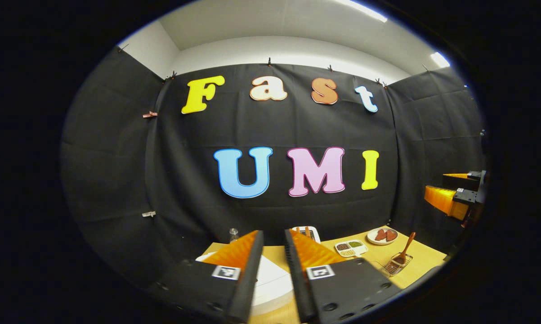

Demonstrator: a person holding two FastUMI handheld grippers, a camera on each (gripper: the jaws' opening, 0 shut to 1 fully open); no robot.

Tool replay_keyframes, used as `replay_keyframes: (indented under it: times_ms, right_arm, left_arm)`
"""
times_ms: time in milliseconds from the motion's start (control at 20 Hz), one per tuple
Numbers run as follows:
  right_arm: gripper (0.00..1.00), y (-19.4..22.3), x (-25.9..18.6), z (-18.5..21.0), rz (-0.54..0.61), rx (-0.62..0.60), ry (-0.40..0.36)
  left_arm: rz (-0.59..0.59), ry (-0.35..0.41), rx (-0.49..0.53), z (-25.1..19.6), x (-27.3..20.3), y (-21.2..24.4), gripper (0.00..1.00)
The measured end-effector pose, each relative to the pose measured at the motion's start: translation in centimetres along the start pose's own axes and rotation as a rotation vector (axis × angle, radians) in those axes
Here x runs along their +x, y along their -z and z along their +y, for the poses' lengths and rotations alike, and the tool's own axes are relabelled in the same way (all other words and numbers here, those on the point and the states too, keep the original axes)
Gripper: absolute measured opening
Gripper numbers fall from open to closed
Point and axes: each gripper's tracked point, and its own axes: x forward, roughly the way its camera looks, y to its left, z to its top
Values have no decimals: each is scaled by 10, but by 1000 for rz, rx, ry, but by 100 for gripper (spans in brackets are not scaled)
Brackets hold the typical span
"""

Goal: Close the left gripper, press the button to open the rice cooker; take a wooden spoon from the chopstick holder with the right hand, scoop a spoonful of rice and pour it into the rice cooker, then put the wooden spoon back into the chopstick holder.

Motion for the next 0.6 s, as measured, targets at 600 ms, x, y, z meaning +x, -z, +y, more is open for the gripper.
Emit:
replay_keyframes:
  times_ms: [600]
  right_arm:
    - [97,14,-11,-24,34,-3,62]
  left_arm:
    - [466,284,-153,57,79,139,7]
